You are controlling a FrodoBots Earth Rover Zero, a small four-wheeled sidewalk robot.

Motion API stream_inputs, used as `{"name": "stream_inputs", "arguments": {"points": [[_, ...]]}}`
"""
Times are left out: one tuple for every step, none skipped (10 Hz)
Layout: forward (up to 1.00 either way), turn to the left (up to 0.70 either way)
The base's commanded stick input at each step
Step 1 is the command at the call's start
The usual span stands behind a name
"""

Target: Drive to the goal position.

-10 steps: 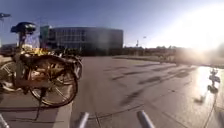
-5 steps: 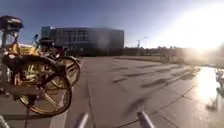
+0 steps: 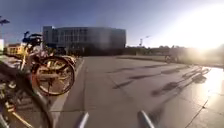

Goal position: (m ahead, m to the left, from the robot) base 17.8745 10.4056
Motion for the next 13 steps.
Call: {"name": "stream_inputs", "arguments": {"points": [[0.70,0.00],[0.70,0.00],[0.70,0.00],[0.70,0.00],[0.70,0.00],[0.70,0.00],[0.70,0.00],[0.70,0.00],[0.70,0.00],[0.70,0.00],[0.70,0.00],[0.70,0.00],[0.70,0.00]]}}
